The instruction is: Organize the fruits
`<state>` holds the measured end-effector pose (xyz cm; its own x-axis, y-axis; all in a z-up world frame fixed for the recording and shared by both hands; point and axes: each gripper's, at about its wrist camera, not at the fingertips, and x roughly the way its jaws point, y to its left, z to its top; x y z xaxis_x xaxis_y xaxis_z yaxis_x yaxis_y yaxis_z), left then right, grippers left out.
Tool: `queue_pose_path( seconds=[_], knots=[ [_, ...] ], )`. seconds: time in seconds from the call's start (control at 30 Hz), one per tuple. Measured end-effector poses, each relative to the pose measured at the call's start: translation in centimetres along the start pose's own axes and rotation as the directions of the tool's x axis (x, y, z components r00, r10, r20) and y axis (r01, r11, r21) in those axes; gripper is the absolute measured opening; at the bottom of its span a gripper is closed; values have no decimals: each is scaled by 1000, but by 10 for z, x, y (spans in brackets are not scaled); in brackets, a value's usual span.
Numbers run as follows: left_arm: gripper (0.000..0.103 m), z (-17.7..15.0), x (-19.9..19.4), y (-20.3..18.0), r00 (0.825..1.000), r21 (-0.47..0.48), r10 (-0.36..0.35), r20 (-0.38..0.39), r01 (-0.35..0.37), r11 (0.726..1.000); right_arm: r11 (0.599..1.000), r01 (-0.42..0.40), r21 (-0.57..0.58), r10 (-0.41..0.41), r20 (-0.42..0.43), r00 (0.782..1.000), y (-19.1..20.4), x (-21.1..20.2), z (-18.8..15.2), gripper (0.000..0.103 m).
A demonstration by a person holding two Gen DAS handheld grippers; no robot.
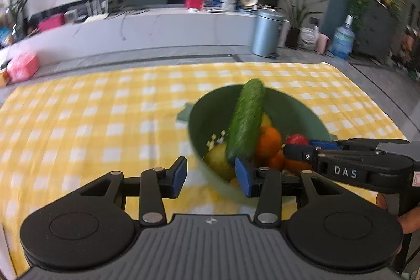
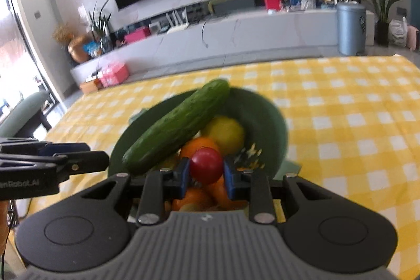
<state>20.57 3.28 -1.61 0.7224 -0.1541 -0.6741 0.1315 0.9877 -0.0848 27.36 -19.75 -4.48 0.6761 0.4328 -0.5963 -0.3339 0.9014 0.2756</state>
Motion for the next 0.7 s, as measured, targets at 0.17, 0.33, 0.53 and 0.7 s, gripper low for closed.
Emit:
queue_pose_path(
  seconds=[0.17,0.33,0.53,0.7],
  knots=[
    [51,-16,-2,11,1000,-49,18,-14,-18,999,996,36,-84,-37,-18,999,16,5,-1,24],
    [51,-21,2,10,999,-55,-5,-32,3,998,988,42,-147,-51,-57,997,29,8,-3,24],
    [51,-29,4,-1,999,-10,-14,-43,13,1000,987,51,-150,-62,-65,996,30,12,-6,25],
    [51,-29,1,-4,999,-1,-15,-35,15,1000,990,39,-135,-47,-56,997,28,7,-8,38]
  ],
)
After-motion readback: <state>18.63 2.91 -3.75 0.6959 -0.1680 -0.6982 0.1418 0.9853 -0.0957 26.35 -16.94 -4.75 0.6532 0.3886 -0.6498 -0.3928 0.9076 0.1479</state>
